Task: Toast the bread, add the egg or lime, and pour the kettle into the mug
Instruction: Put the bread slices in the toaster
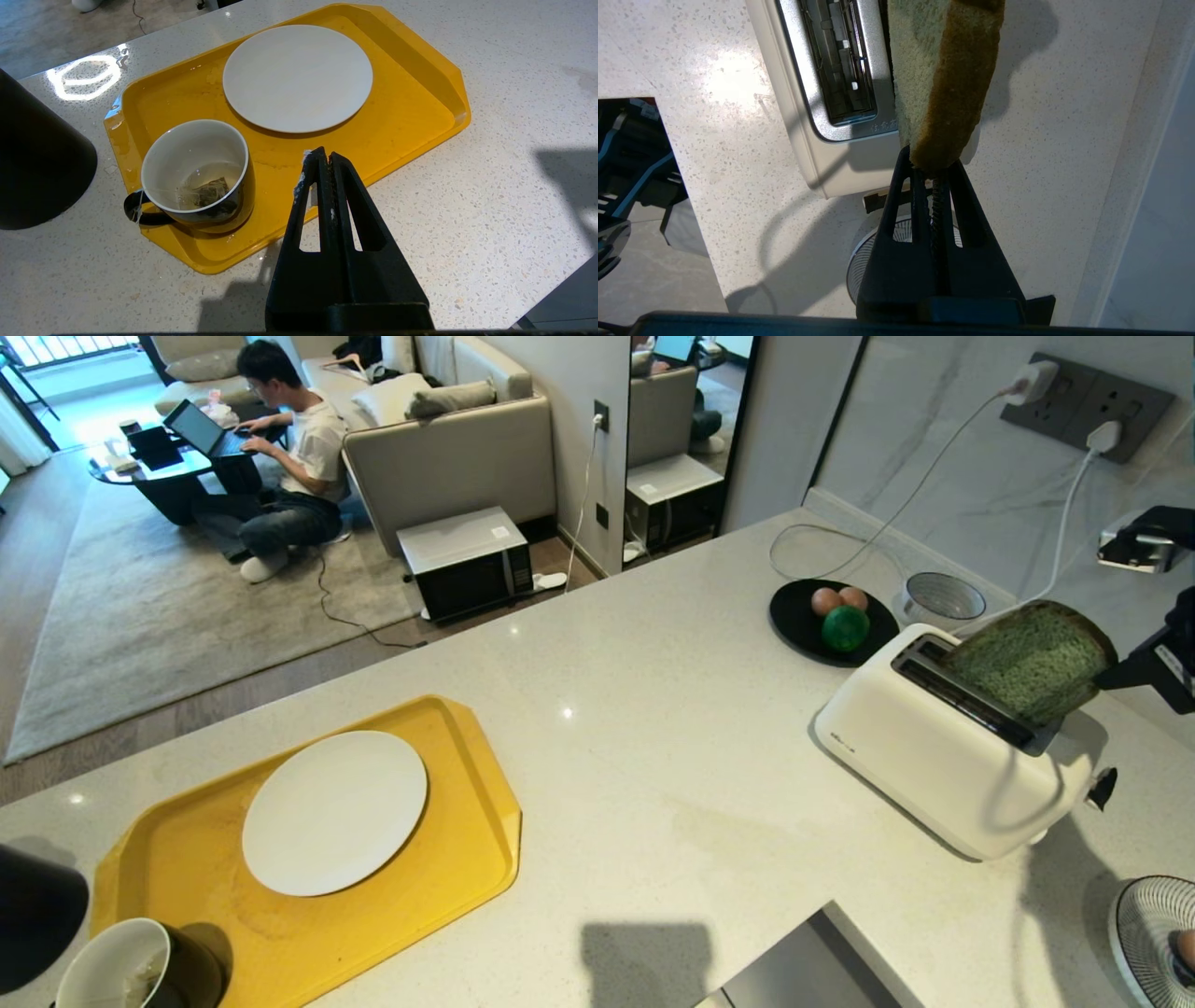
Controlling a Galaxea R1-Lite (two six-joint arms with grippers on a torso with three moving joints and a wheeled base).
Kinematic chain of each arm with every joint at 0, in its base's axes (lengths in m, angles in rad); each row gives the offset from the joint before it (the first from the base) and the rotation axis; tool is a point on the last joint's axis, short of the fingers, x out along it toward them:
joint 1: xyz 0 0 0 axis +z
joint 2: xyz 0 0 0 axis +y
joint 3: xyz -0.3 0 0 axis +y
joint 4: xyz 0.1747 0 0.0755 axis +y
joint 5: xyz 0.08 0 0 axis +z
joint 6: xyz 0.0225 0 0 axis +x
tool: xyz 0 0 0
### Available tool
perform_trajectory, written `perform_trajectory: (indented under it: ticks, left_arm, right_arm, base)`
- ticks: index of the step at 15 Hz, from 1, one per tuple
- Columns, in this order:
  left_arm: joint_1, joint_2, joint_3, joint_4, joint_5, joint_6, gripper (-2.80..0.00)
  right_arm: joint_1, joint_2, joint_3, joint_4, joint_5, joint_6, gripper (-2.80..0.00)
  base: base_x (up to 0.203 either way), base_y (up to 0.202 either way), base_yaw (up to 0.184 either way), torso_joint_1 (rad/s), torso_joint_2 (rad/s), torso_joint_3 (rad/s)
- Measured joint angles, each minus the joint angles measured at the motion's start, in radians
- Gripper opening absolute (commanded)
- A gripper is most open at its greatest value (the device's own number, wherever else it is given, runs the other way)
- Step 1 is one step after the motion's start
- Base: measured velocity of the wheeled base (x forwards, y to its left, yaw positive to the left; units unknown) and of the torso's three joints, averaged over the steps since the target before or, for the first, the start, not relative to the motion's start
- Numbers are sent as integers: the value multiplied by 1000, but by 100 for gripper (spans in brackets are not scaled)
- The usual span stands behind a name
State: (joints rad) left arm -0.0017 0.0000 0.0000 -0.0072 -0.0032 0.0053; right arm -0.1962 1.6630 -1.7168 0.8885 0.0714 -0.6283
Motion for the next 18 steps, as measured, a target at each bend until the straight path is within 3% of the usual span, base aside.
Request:
perform_trajectory:
  ticks: [10,11,12,18]
  left_arm:
    - [0,0,0,0,0,0,-280]
    - [0,0,0,0,0,0,-280]
    - [0,0,0,0,0,0,-280]
    - [0,0,0,0,0,0,-280]
  right_arm:
    - [-3,5,-11,1,0,6,-280]
    - [-2,6,-11,1,0,5,-168]
    - [-2,6,-11,1,0,5,0]
    - [-1,16,-19,0,-3,5,0]
  base:
    - [0,0,0,0,0,0]
    - [0,0,0,0,0,0]
    - [0,0,0,0,0,0]
    - [0,0,0,0,0,0]
